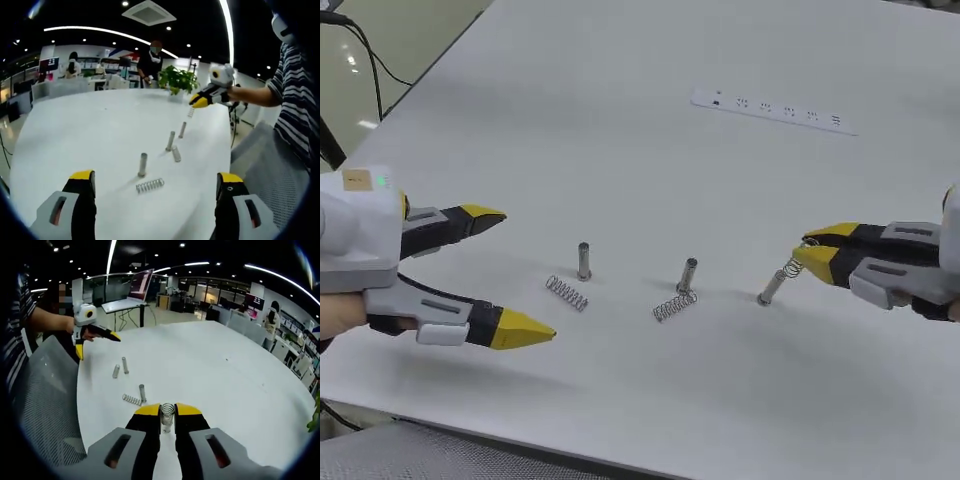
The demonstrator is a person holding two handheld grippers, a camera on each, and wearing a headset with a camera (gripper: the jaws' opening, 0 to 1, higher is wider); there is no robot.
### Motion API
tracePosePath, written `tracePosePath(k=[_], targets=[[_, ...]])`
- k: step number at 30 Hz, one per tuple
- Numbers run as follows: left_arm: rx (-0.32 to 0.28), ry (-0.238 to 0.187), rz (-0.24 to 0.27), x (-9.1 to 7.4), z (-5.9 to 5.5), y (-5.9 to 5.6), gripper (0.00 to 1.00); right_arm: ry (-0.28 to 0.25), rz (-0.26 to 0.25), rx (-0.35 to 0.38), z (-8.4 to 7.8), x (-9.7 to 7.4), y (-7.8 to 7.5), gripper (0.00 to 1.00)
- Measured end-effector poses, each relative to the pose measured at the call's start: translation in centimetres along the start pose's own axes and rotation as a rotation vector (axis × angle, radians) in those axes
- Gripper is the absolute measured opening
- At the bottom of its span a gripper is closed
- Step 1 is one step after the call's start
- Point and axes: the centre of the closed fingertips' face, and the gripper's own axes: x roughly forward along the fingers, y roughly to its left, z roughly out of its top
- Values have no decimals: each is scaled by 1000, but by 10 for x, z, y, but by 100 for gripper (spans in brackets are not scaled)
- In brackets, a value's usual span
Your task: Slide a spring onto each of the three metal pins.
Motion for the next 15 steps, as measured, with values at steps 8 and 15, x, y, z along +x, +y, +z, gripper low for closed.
tracePosePath(k=[8,15], targets=[[-13,7,14,-1,-4,3,98,6,-11,32,-3,5,-4,7],[-20,1,17,-2,-4,1,98,10,-19,54,-6,10,-5,7]])
